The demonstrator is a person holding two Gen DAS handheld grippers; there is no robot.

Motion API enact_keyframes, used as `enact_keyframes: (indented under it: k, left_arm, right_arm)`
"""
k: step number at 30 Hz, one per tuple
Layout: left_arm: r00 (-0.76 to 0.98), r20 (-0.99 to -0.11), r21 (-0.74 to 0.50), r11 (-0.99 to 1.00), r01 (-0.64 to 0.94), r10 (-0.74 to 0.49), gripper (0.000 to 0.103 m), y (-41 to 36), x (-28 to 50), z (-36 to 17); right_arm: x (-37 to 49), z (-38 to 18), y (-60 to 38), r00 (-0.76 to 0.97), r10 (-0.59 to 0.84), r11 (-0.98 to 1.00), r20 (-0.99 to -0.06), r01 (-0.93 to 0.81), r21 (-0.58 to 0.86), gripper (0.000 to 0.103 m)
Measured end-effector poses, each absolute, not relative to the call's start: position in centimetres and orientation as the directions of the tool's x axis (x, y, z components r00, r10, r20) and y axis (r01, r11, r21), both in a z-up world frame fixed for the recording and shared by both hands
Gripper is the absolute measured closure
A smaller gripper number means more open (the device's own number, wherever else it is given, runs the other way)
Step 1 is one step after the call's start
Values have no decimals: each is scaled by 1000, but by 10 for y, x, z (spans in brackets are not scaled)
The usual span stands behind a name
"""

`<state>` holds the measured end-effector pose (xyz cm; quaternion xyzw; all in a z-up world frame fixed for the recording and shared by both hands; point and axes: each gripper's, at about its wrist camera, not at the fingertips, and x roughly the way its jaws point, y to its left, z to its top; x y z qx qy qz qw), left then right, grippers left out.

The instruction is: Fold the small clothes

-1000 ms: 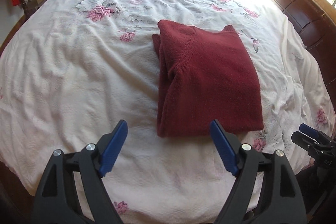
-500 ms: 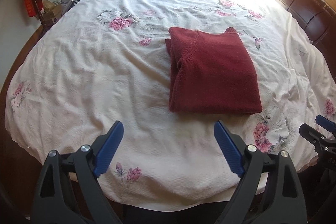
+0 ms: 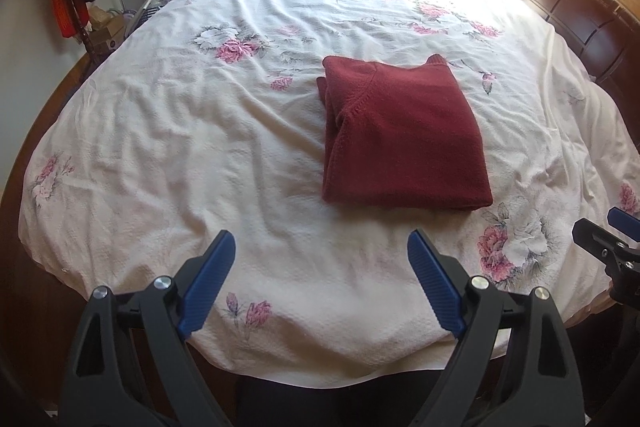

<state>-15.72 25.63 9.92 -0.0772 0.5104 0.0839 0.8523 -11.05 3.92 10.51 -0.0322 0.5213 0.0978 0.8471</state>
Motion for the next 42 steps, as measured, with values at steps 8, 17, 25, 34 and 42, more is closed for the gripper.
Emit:
enact_keyframes:
  k: [8, 17, 25, 34, 42]
  left_arm:
    - [476, -875, -19, 976, -216, 88, 16, 250, -161, 106]
    - [456, -885, -9, 977, -214, 91, 16, 249, -157, 96]
    - [441, -892, -4, 976, -216, 94, 16, 249, -151, 89]
    - [426, -900, -1, 978, -208, 90, 16, 245, -144, 79]
    - [407, -909, 1, 977, -214, 91, 16, 249, -138, 70]
  right_arm:
    - [-114, 109, 45, 435, 137, 976, -890, -214, 46, 4]
    - [-110, 104, 39, 418, 146, 977, -897, -201, 65, 4]
    - [-105, 88, 36, 388, 137, 979, -911, -192, 66, 4]
    - [-99, 76, 37, 364, 132, 979, -922, -191, 65, 4]
    - [-95, 66, 39, 343, 120, 980, -932, -191, 56, 4]
